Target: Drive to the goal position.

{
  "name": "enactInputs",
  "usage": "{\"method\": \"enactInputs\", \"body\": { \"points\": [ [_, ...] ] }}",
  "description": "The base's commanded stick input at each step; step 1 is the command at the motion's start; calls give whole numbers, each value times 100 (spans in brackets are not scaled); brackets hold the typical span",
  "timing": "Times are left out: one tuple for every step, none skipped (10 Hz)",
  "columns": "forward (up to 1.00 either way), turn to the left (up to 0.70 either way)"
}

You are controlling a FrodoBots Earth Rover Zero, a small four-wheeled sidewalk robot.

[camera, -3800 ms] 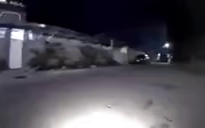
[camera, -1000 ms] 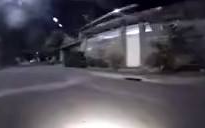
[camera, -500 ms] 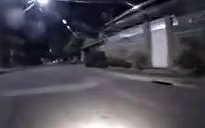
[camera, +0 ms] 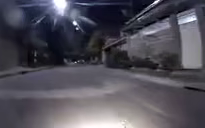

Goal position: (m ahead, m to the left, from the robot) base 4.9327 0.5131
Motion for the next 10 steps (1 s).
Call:
{"method": "enactInputs", "body": {
  "points": [
    [98,12],
    [98,5],
    [98,5],
    [98,5],
    [98,5],
    [99,5],
    [100,5],
    [100,5],
    [100,5],
    [100,5]
  ]
}}
